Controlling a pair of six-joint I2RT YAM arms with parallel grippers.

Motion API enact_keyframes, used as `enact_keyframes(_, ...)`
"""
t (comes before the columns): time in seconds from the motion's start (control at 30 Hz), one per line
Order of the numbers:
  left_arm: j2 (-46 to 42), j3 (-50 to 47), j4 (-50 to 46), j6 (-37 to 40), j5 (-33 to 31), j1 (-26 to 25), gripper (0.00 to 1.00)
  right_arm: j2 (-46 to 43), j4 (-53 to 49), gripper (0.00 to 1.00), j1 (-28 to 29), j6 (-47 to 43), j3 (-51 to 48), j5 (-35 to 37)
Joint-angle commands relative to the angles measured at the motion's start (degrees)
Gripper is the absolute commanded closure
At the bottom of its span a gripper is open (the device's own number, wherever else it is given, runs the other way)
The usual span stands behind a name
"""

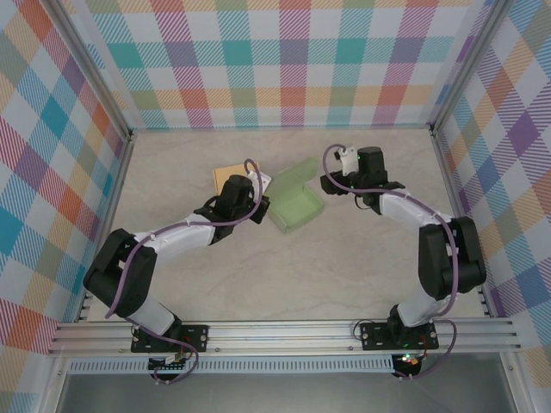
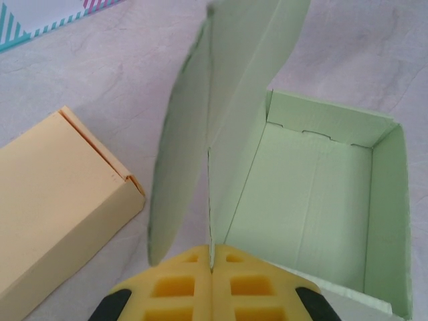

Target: Fold the paper box

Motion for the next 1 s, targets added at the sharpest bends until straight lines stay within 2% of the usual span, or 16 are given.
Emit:
enact_keyframes(0.0,0.7,1.7,-0.4,1.6,1.5,-0.3,0.99,3.4,5.2,0.32,-1.0,-4.4,3.1,-8.1)
enact_keyframes(0.03,0.7,1.6,-0.5,1.7,1.5,-0.3,0.99,4.2,5.8,0.22,-1.2,-4.6,3.7,-9.4)
enact_keyframes(0.07,0.8,1.8,-0.6,1.8,1.5,-0.3,0.99,5.3,6.6,0.20,-1.4,-4.9,4.3,-10.7)
enact_keyframes(0.43,1.3,2.4,-1.1,2.3,2.3,0.2,0.99,13.6,5.4,0.20,-3.3,-7.6,12.3,-19.3)
enact_keyframes(0.87,2.5,3.6,-1.5,2.5,3.0,0.5,0.99,17.0,0.9,0.31,-3.3,-8.7,17.0,-26.6)
enact_keyframes(0.97,2.6,4.0,-2.0,2.5,2.9,0.5,0.99,17.8,-0.4,0.37,-3.4,-9.1,18.0,-27.1)
